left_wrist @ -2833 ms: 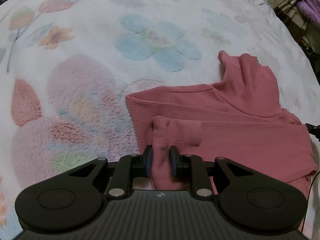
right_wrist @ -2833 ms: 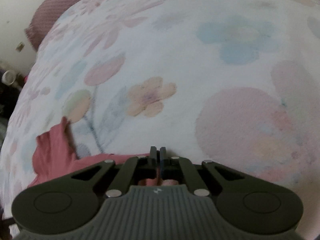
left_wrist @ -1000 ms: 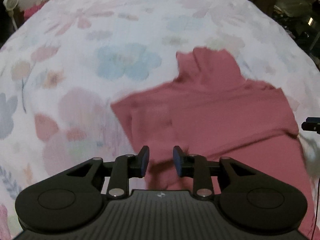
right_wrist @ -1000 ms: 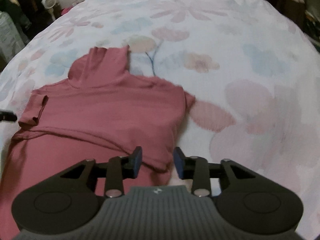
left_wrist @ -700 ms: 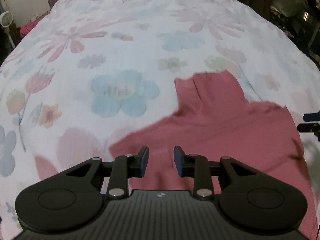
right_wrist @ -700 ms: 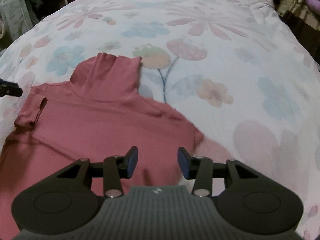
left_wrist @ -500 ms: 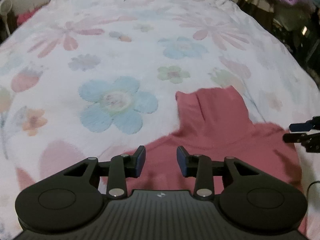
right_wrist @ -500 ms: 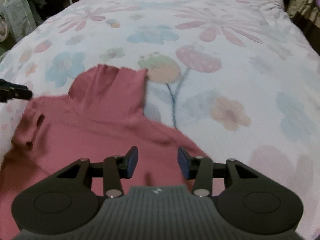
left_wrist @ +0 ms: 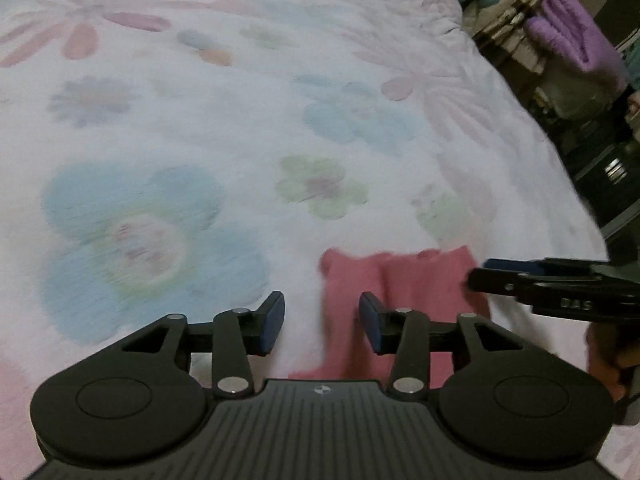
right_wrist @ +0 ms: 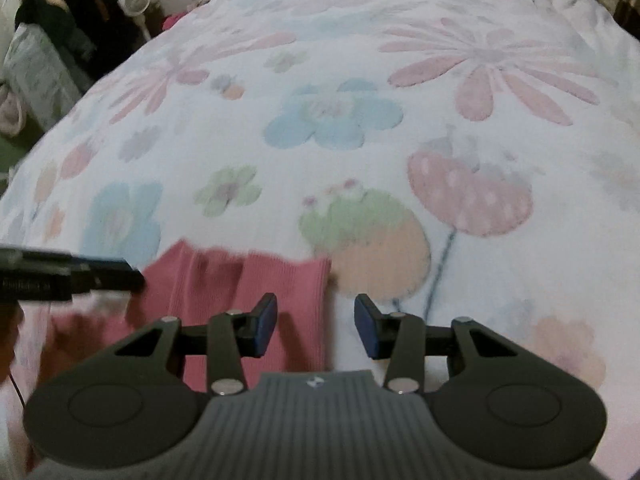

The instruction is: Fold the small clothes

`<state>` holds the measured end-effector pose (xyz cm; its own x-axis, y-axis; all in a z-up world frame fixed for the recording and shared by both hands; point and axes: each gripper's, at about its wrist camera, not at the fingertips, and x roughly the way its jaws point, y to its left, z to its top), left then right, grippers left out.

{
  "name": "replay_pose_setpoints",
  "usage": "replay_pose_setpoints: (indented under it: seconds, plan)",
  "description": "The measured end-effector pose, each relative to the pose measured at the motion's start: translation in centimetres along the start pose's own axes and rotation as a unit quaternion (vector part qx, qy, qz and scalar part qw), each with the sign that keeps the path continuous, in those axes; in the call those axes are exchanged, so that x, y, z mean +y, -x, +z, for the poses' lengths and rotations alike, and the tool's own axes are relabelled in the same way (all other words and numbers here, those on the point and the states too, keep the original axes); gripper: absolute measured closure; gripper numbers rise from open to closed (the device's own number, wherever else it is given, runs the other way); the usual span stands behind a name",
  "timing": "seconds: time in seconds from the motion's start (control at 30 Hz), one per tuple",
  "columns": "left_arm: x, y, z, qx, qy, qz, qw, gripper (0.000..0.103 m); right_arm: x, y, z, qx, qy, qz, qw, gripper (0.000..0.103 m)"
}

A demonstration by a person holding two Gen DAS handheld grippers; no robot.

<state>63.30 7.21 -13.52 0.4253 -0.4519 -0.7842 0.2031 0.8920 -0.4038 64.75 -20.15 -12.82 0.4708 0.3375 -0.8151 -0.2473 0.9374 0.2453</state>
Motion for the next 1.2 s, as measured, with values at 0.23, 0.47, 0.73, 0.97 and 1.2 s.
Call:
replay_pose_setpoints:
  seconds: [0.23,0.47,0.73,0.97,1.2]
  plan:
    - [0.4,-2.0,-0.3,0.005,0.035,-0.017,0.9992,0.089,-1.5,-1.9,0.3,0.002,-0.058,0.038,0.998,0.103]
    - [-1.4,3.3,-0.5,-0.016,-0.041,-0.030,0.9986,0.099,-0.7,2.5,-0.5,-0.007,0.016,0.041,0.999,0.103]
    - [-4.7,7.2,-4.9,0.016,-0.143,-0.022,0.9893,0.099,3.1,8.4,-5.5,0.005,0.187,0.052,0.981,0.103]
    - [-5.8,5.5,-10.8,0.084,-0.194,0.060,0.9756,0.097,5.9,7.7,-12.5,0.051,0.262,0.016,0.964,0.101]
    - [-5.7,8.1,-12.9,0.095,-0.191,0.090,0.9728,0.095,5.7,10.9,-15.4,0.057,0.250,0.008,0.967,0.093]
